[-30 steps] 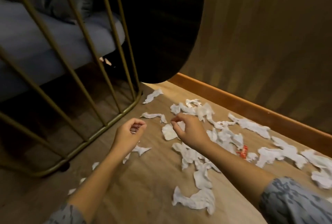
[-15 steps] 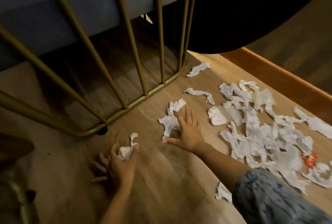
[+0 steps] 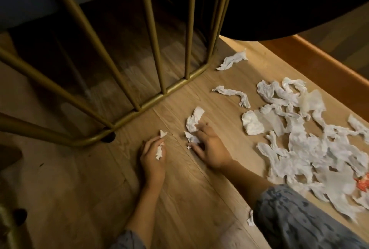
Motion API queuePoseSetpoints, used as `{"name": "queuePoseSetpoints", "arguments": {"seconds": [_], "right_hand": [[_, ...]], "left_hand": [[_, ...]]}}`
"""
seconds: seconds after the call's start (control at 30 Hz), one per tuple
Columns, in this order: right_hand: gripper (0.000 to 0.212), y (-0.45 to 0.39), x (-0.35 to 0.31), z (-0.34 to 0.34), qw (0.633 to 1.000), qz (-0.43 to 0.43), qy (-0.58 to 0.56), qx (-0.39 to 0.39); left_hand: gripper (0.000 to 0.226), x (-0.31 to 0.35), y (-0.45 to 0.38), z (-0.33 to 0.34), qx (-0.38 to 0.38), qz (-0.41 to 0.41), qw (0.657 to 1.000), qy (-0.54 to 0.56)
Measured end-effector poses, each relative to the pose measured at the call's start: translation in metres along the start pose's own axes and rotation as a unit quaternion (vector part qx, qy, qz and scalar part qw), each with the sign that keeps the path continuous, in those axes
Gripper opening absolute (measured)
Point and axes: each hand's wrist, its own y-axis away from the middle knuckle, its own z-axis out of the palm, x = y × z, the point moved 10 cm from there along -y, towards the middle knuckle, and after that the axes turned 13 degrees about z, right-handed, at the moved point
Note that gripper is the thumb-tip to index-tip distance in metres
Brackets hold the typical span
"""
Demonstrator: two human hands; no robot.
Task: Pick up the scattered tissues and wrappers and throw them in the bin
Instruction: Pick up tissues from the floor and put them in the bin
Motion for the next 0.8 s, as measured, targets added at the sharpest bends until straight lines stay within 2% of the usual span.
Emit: {"name": "queuePoseSetpoints", "arguments": {"seconds": [0.1, 0.23, 0.3, 0.37, 0.47, 0.57, 0.63, 0.73, 0.8], "right_hand": [[0.012, 0.027, 0.002, -0.017, 0.992, 0.039, -0.069, 0.096], [0.016, 0.069, 0.031, -0.069, 0.940, 0.169, -0.188, 0.230], [0.008, 0.091, 0.045, -0.100, 0.918, 0.183, -0.172, 0.306], [0.019, 0.116, 0.063, -0.125, 0.898, 0.201, -0.155, 0.359], [0.024, 0.158, 0.088, -0.149, 0.873, 0.240, -0.143, 0.400], [0.022, 0.200, 0.107, -0.159, 0.861, 0.246, -0.143, 0.422], [0.020, 0.226, 0.121, -0.158, 0.844, 0.272, -0.155, 0.435], [0.002, 0.264, 0.151, -0.149, 0.797, 0.345, -0.191, 0.457], [0.023, 0.279, 0.162, -0.135, 0.793, 0.380, -0.162, 0.449]], "left_hand": [[0.031, 0.018, -0.003, 0.005, 0.009, 0.003, 1.000, 0.026], [0.016, 0.047, -0.001, 0.022, 0.026, 0.021, 0.996, 0.081], [0.004, 0.071, 0.001, 0.046, -0.025, 0.064, 0.992, 0.103], [0.017, 0.104, 0.005, 0.072, -0.086, 0.119, 0.982, 0.122], [0.037, 0.157, 0.011, 0.102, -0.130, 0.180, 0.961, 0.163], [0.033, 0.193, 0.025, 0.143, -0.198, 0.196, 0.937, 0.210], [0.031, 0.215, 0.038, 0.174, -0.267, 0.213, 0.909, 0.240], [0.026, 0.250, 0.067, 0.213, -0.382, 0.254, 0.852, 0.252], [0.025, 0.257, 0.091, 0.231, -0.436, 0.270, 0.826, 0.232]]}}
